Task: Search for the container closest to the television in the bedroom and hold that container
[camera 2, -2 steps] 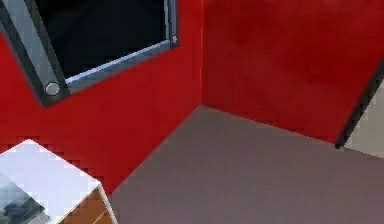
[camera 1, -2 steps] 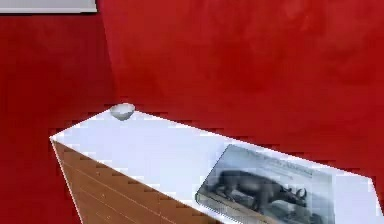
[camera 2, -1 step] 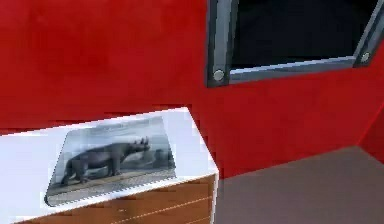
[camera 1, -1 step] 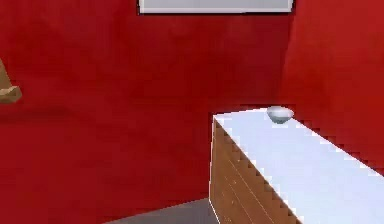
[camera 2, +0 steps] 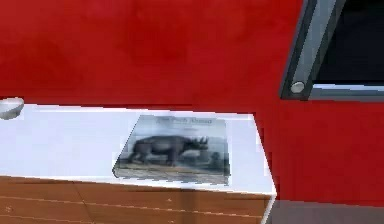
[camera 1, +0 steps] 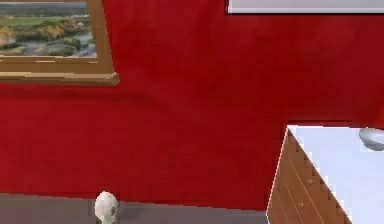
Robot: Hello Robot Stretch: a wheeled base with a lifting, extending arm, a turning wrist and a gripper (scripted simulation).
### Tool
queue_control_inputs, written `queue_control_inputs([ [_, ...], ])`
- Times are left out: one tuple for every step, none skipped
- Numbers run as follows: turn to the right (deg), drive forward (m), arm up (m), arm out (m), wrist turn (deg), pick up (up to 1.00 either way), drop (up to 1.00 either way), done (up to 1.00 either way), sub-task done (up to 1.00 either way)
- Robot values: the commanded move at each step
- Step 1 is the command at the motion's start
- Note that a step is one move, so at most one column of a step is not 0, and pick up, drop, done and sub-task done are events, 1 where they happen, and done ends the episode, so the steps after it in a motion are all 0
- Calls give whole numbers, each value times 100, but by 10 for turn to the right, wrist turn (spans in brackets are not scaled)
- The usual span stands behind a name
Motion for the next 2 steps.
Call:
queue_control_inputs([
  [0, 20, 0, 0, 0, 0, 0, 0, 0],
  [-330, 0, 0, 0, 0, 0, 0, 0, 0],
])
